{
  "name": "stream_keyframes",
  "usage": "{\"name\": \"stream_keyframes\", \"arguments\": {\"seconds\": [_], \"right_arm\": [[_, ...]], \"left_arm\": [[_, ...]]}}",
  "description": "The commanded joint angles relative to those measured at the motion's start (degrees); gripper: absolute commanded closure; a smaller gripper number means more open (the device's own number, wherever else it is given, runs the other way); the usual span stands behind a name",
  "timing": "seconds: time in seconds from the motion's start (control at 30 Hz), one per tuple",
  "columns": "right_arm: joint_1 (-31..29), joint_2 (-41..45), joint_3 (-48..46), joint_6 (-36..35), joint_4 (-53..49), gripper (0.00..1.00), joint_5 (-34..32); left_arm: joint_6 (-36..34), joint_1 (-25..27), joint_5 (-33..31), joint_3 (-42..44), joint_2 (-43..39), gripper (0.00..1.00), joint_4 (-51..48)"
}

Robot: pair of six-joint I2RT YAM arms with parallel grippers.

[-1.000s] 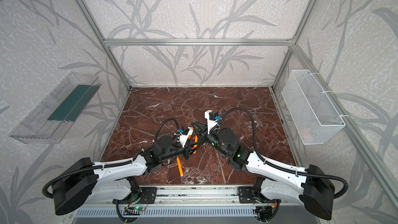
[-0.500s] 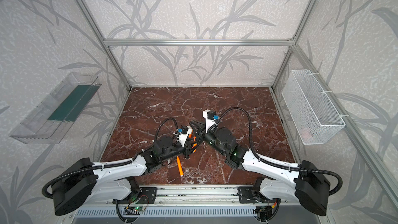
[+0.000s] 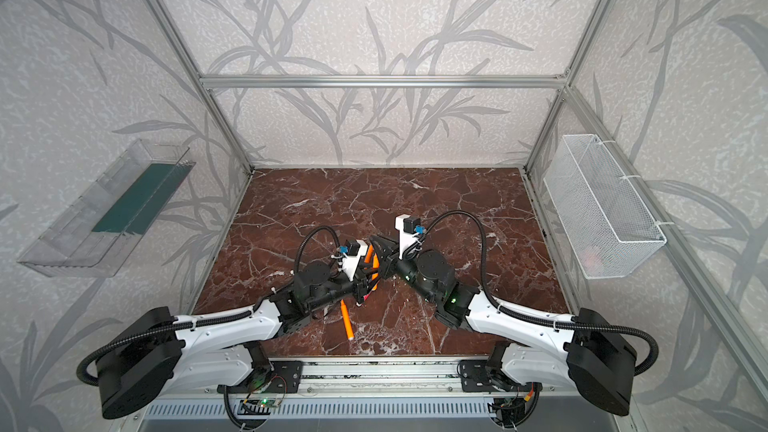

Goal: Insert the pens into the pen caps
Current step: 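Push the pale pink cap onto the orange marker tip with the right gripper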

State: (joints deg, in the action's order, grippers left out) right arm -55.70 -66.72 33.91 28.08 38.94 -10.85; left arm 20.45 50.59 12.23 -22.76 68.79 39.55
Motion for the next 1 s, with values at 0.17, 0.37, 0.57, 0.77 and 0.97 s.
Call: {"name": "stream_keyframes", "arguments": {"seconds": [0.17,0.37,0.57,0.77,0.97], "right_arm": [[0.07,-0.58,-0.69,0.05,2.3,1.0,-2.86],[0.07,-2.31,-0.25,0.22,2.85,1.0,-2.61],[0.07,-2.63,-1.01,1.23,3.05,1.0,-2.07],[0.0,-2.36,-3.82,2.82,5.1,1.0,-1.06],[-0.3,-1.76,-6.01,3.18,6.04,1.0,2.2]], "left_arm": [[0.1,0.3,-0.45,1.09,-1.95,1.0,2.15],[0.19,0.3,-0.39,1.14,-1.82,1.0,2.28],[2.09,0.3,-3.95,0.79,-1.57,1.0,2.0],[6.27,0.19,-5.12,1.26,-1.99,1.0,4.4],[7.43,0.22,-2.16,1.68,-1.65,1.0,7.16]]}}
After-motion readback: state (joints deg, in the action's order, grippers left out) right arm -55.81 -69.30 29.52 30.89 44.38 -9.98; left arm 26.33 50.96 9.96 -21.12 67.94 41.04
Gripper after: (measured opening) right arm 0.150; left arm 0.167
